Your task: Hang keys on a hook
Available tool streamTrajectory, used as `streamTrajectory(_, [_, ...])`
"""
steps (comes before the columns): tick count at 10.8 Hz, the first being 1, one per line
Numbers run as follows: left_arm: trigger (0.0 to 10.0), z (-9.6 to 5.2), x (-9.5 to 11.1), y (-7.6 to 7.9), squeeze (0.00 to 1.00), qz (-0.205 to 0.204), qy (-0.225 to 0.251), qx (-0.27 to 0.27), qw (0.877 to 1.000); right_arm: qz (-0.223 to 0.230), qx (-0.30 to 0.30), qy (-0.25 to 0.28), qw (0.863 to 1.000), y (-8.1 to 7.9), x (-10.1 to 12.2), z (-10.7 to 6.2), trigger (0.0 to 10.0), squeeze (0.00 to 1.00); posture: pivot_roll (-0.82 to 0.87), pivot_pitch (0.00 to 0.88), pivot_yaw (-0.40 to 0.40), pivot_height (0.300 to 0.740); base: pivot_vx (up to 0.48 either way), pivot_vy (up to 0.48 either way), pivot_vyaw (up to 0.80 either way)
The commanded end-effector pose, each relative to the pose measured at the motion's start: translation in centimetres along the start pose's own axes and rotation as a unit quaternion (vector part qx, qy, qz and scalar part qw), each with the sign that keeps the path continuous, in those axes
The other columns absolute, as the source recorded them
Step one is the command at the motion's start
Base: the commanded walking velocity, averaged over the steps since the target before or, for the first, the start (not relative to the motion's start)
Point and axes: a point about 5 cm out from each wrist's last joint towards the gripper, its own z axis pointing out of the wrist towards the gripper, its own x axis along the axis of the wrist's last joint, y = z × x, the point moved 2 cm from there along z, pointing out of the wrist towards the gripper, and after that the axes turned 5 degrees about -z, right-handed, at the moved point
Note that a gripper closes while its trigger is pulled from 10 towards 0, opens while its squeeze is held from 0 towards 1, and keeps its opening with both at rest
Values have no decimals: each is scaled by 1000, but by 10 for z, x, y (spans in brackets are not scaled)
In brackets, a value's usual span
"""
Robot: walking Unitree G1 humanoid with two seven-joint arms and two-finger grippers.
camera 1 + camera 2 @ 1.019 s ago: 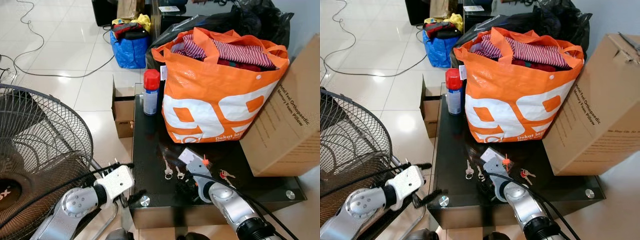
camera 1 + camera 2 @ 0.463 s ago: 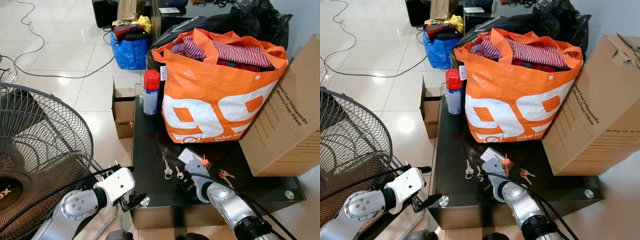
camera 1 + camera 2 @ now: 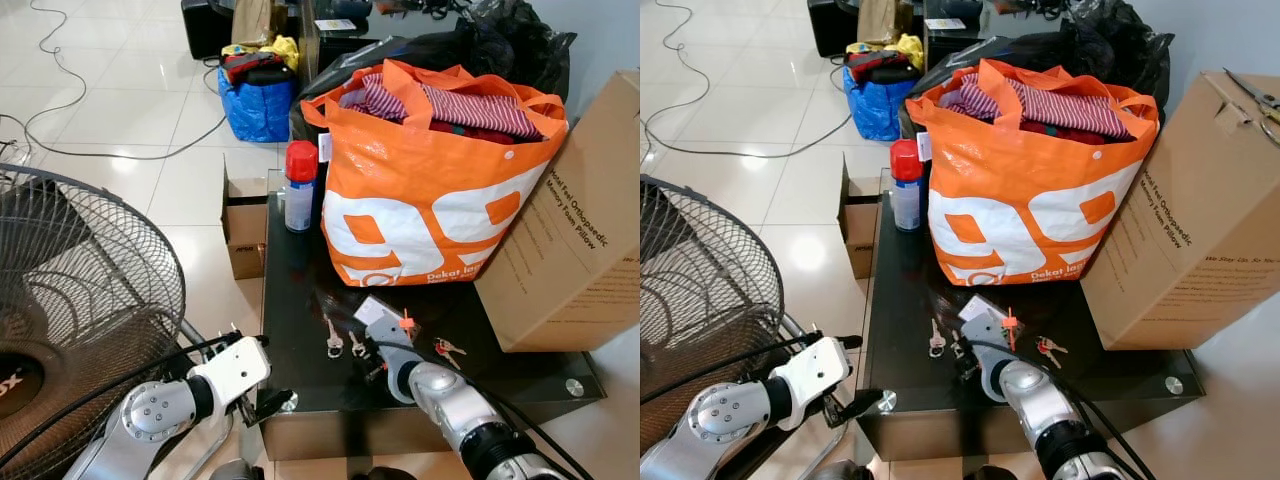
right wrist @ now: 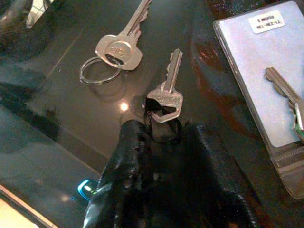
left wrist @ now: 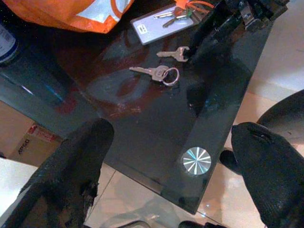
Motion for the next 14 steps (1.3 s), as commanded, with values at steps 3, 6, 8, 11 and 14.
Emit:
streamTrajectory(3, [10000,0,3,3,0,4,2,-8,1000,64,0,-48,997,0,-23,1,0,0,-22,67,-47,740,0,0,0])
streamTrajectory(6, [10000,5,-6,3,0,1,-5,-8,1000,74,0,-46,996,0,-23,2,0,0,-20,64,-45,740,0,0,0])
streamTrajectory(8, [10000,8,-9,2,0,2,-6,-7,1000,83,0,-38,996,1,-20,2,0,0,-15,56,-44,740,0,0,0])
streamTrajectory(11, [10000,7,1,-6,0,-18,32,34,999,146,28,45,988,17,-3,-18,0,0,6,13,-47,740,0,0,0])
streamTrajectory(14, [10000,0,19,-22,0,-55,96,99,989,199,45,166,965,35,31,-64,0,0,10,0,-37,740,0,0,0])
